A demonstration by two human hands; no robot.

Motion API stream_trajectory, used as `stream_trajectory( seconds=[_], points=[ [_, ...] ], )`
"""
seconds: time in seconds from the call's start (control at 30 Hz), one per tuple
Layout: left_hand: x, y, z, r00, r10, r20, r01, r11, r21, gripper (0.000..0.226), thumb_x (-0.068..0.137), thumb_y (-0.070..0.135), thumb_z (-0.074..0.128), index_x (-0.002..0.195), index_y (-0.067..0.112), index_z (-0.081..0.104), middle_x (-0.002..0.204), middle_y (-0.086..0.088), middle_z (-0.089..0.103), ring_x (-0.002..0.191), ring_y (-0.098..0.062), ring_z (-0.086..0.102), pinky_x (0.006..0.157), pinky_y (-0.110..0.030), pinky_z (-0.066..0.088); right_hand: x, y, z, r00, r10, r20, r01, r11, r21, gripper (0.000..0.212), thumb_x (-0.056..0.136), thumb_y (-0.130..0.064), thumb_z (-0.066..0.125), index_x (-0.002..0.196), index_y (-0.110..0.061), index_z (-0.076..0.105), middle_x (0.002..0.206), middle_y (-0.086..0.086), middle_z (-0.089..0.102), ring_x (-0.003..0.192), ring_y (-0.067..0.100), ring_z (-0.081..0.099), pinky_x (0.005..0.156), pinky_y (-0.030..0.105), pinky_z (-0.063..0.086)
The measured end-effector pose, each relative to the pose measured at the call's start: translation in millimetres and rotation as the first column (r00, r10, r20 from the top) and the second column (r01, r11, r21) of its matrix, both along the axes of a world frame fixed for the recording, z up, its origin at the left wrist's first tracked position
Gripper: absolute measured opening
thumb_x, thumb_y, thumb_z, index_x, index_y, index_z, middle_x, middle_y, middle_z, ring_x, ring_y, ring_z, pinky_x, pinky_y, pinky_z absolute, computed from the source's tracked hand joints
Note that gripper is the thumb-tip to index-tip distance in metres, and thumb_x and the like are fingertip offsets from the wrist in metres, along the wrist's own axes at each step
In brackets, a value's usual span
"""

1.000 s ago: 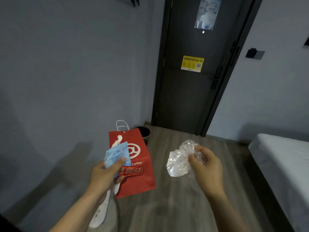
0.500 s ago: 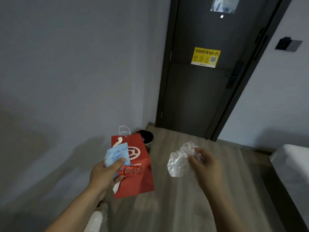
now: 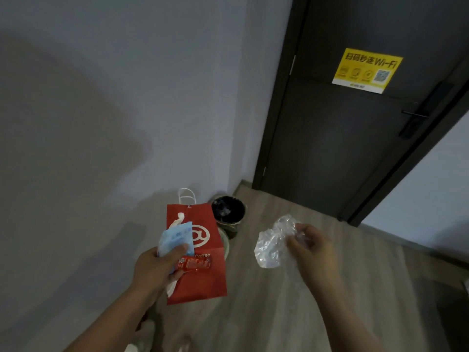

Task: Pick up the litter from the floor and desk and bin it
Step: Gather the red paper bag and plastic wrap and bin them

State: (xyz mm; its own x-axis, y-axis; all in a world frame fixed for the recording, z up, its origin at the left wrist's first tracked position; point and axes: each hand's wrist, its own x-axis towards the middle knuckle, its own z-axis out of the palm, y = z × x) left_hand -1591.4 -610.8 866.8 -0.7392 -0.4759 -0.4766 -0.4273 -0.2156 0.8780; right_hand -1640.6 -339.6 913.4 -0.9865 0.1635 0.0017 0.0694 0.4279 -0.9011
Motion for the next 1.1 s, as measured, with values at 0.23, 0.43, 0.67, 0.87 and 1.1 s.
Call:
stream_trajectory(
  seconds=[0.23,0.43,0.67,0.87,1.1],
  points=[
    [-112,-37,-29,0.994,-0.064,0.088,0.067,0.997,-0.025,0.020,0.081,0.024,0.073,0.089,0.013,0.059,0.087,-0.010,0.065,0.077,-0.023,0.066,0.055,-0.028,0.054,-100,-41,-26,0.997,-0.007,0.076,0.004,0.999,0.033,0.019,0.083,-0.013,0.067,0.094,-0.029,0.066,0.076,-0.008,0.068,0.068,0.003,0.065,0.059,0.023,0.055],
    [-189,-62,-57,0.967,-0.111,0.230,0.118,0.993,-0.018,0.022,0.079,0.022,0.076,0.088,0.007,0.062,0.087,-0.015,0.068,0.076,-0.027,0.068,0.059,-0.032,0.058,-171,-70,-51,0.989,-0.005,0.146,-0.002,0.999,0.047,0.021,0.083,-0.010,0.067,0.089,-0.031,0.065,0.075,-0.005,0.070,0.069,0.009,0.067,0.064,0.030,0.056],
    [-254,-69,-98,0.918,-0.101,0.385,0.107,0.994,0.006,0.027,0.079,0.021,0.076,0.093,0.003,0.061,0.089,-0.016,0.067,0.077,-0.029,0.068,0.072,-0.043,0.059,-245,-76,-96,0.964,0.034,0.264,-0.052,0.997,0.062,0.020,0.082,-0.014,0.065,0.085,-0.034,0.067,0.074,-0.006,0.071,0.068,0.007,0.067,0.066,0.033,0.058],
    [-306,-63,-139,0.859,-0.039,0.510,0.051,0.999,-0.009,0.024,0.077,0.019,0.078,0.086,0.003,0.062,0.078,-0.015,0.067,0.069,-0.029,0.068,0.075,-0.046,0.059,-326,-76,-151,0.919,0.123,0.375,-0.150,0.988,0.045,0.020,0.083,-0.006,0.064,0.093,-0.022,0.067,0.074,-0.010,0.066,0.063,-0.001,0.062,0.056,0.010,0.048],
    [-350,-62,-202,0.779,-0.035,0.626,0.139,0.983,-0.118,0.028,0.078,0.023,0.077,0.068,0.006,0.057,0.061,-0.005,0.059,0.051,-0.015,0.058,0.037,-0.018,0.042,-403,-89,-216,0.861,0.203,0.465,-0.261,0.963,0.063,0.022,0.083,-0.007,0.064,0.099,-0.021,0.067,0.081,-0.012,0.064,0.073,-0.002,0.059,0.061,0.007,0.042]
  ],
)
